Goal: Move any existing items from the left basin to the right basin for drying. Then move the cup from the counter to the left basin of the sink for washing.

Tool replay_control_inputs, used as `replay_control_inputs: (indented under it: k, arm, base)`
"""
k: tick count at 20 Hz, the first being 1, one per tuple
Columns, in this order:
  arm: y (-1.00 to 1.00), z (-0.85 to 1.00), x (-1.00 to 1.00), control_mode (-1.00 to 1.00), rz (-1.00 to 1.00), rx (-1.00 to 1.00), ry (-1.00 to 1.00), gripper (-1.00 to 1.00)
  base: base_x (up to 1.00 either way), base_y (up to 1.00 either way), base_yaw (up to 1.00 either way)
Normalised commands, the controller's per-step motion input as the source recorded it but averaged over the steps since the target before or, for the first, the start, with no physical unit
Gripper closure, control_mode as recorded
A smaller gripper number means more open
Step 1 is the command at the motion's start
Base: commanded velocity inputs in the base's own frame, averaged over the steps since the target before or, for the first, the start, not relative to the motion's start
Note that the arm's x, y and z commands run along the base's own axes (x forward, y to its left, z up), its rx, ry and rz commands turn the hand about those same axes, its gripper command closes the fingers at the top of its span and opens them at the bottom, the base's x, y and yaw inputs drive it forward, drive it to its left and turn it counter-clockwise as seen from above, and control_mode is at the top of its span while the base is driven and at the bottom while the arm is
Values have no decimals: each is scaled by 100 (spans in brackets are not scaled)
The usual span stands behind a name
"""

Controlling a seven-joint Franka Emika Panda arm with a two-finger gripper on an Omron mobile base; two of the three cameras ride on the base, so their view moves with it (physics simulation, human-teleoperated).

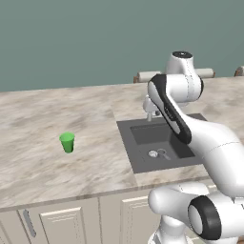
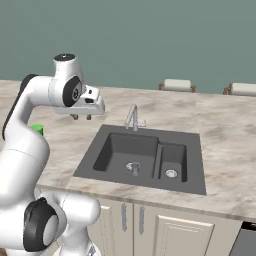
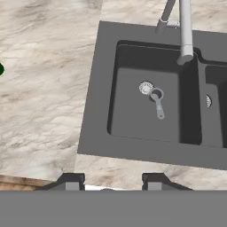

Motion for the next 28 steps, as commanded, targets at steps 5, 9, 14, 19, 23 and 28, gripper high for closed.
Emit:
replay_control_inputs:
  k: [5,9,14,19,23,28]
  arm:
    - [-24,-2,0,-100,2,4,0,-100]
    - [-40,-21,3,-100,5,3,-3,-100]
    - [-16,-34,8,-100,0,-4,2,-100]
    - [-30,-35,7,-100,0,0,10,-100]
    - [-27,-34,7,-100,0,0,15,-100]
    - [-13,-39,17,-100,0,-1,21,-100]
  base:
    - [0,0,0]
    - [0,0,0]
    - [0,0,0]
    - [0,0,0]
    - [0,0,0]
    - [0,0,0]
